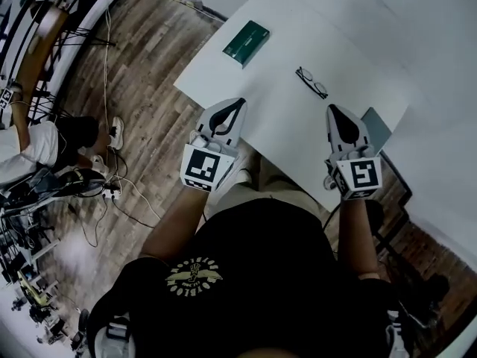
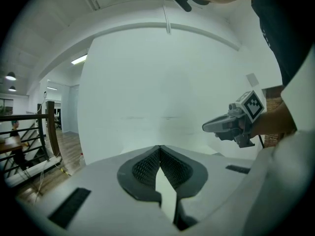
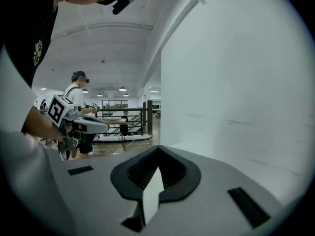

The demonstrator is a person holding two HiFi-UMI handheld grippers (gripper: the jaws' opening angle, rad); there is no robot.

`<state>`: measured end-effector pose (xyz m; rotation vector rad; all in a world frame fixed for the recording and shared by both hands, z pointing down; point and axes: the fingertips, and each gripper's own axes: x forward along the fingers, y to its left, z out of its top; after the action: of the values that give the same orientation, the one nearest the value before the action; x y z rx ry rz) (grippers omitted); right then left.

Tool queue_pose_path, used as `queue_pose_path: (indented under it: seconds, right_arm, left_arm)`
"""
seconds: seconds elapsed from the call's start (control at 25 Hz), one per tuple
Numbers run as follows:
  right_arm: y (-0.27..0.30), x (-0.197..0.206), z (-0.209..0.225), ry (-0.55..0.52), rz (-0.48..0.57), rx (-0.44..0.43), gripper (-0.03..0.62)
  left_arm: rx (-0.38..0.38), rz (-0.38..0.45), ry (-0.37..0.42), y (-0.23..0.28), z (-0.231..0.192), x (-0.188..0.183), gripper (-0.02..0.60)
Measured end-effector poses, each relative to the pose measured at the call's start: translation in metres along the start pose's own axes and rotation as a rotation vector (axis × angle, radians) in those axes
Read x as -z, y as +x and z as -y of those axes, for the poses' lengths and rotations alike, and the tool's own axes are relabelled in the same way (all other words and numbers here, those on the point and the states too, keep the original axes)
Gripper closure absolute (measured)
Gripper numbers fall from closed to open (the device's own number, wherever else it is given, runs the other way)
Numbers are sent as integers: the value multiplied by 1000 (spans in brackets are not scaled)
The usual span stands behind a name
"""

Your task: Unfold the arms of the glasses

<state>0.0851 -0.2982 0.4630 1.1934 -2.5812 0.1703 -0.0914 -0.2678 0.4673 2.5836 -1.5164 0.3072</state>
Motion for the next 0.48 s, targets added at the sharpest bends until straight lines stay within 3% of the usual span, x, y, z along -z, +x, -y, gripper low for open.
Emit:
queue_pose_path:
  seconds: [0.48]
  right_arm:
    - [65, 91, 44, -95, -221, -23, 594]
  left_arm:
    - [9, -46, -47, 46, 7, 38, 575]
